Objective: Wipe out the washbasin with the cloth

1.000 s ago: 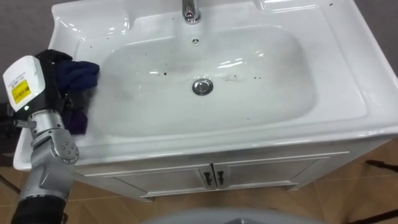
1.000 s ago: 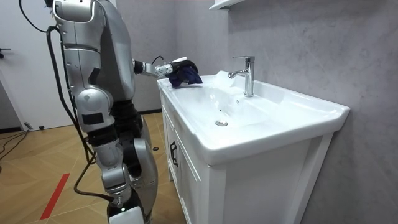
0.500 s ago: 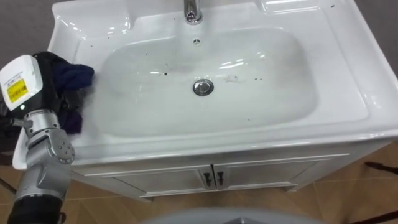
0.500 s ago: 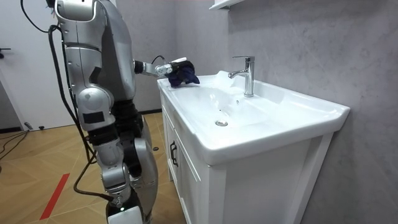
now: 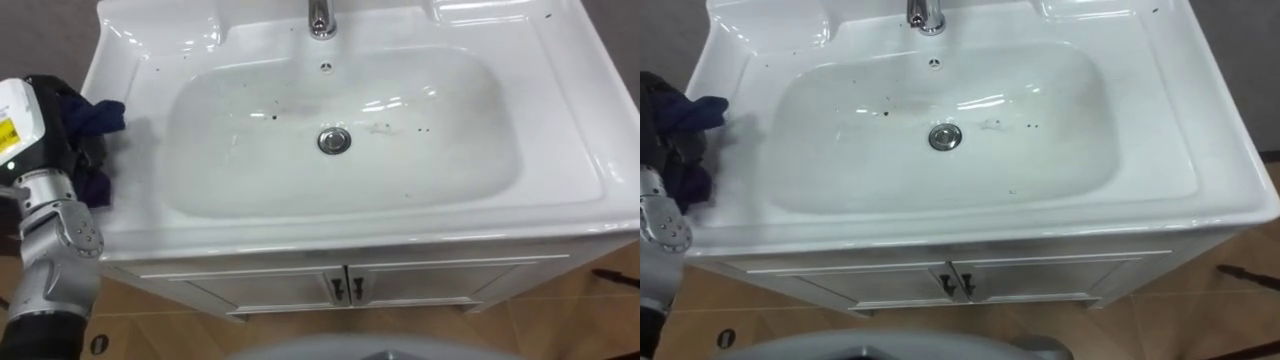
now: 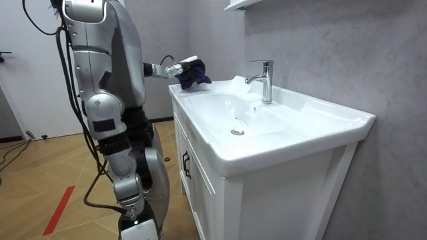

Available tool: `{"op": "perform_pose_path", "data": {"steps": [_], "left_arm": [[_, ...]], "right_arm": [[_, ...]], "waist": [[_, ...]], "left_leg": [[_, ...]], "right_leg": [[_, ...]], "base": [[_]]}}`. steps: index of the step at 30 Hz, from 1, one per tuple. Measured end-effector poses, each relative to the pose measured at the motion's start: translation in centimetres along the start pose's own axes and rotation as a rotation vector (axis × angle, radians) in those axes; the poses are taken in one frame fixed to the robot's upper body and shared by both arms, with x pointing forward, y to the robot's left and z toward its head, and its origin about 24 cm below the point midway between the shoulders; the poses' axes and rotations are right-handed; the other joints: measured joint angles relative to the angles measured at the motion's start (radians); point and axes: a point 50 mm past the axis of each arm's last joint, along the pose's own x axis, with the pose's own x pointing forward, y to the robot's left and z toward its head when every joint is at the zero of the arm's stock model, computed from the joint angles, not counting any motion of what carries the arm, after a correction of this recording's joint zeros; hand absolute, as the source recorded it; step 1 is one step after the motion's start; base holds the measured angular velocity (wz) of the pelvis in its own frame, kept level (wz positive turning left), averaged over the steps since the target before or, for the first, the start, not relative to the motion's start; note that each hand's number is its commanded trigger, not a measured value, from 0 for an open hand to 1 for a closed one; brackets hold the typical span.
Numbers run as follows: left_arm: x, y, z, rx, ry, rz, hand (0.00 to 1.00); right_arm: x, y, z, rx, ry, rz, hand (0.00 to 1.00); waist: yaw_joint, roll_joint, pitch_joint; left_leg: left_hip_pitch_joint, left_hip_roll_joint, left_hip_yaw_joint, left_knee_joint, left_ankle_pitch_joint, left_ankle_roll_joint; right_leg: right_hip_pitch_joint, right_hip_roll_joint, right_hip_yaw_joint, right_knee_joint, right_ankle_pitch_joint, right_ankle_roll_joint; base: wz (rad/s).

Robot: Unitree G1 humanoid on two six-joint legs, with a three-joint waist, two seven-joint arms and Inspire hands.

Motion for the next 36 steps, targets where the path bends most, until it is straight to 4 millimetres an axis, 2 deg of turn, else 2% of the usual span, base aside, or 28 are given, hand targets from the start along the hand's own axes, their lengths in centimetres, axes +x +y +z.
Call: {"op": "perform_pose_path", "data": {"steps": [7, 12, 17, 23, 31, 33, 36], "left_arm": [[0.1, 0.1, 0.2, 0.012, -0.016, 0.006, 0.00], [0.6, 1.2, 0.8, 0.030, -0.067, 0.053, 0.00], [1.1, 2.1, 1.1, 0.034, -0.106, 0.109, 0.00], [1.1, 2.1, 1.3, 0.035, -0.123, 0.116, 0.00], [1.0, 1.9, 1.6, 0.022, -0.147, 0.108, 0.00], [0.9, 1.7, 1.7, -0.013, -0.140, 0.105, 0.00], [0.8, 1.6, 1.7, -0.185, -0.084, 0.091, 0.00]], "right_arm": [[0.0, -0.1, 0.5, -0.032, -0.013, 0.006, 0.00], [0.0, -0.2, 1.1, -0.034, -0.042, 0.003, 0.00], [0.0, -0.2, 1.3, -0.036, -0.054, 0.003, 0.00], [-0.1, -0.2, 1.6, -0.037, -0.061, 0.003, 0.00], [-0.1, -0.2, 1.8, -0.039, -0.073, 0.003, 0.00], [-0.1, -0.2, 1.8, -0.033, -0.078, 0.004, 0.00], [-0.1, -0.3, 2.0, -0.031, -0.087, 0.003, 0.00]], "waist": [[-0.005, -0.003, 0.0020], [-0.011, 0.000, 0.0027], [-0.015, 0.008, 0.0087], [-0.026, 0.006, 0.0095], [-0.029, -0.004, 0.0064], [-0.031, -0.006, 0.0047], [-0.031, -0.008, 0.0039]], "left_leg": [[-0.009, 0.000, -0.001, -0.001, 0.000, 0.000], [-0.016, 0.000, -0.001, 0.002, 0.000, 0.000], [-0.016, 0.000, 0.001, 0.000, 0.000, 0.000], [-0.016, -0.001, 0.002, -0.002, 0.000, 0.000], [-0.005, -0.001, -0.002, -0.011, 0.001, 0.002], [0.001, -0.002, -0.004, -0.014, 0.001, 0.002], [0.001, -0.002, -0.006, -0.015, 0.001, 0.002]], "right_leg": [[-0.009, 0.000, -0.002, 0.000, 0.000, 0.000], [-0.013, -0.001, -0.003, -0.001, 0.000, 0.000], [-0.014, 0.000, -0.002, 0.000, 0.000, 0.001], [-0.015, 0.000, -0.001, -0.002, 0.000, 0.001], [-0.009, 0.000, -0.001, -0.003, 0.000, 0.001], [-0.005, 0.000, 0.000, -0.002, 0.000, 0.001], [-0.006, 0.000, -0.001, -0.001, 0.000, 0.001]], "base": [[0.00], [0.00], [0.00], [0.00], [0.00], [0.00], [0.00]]}}
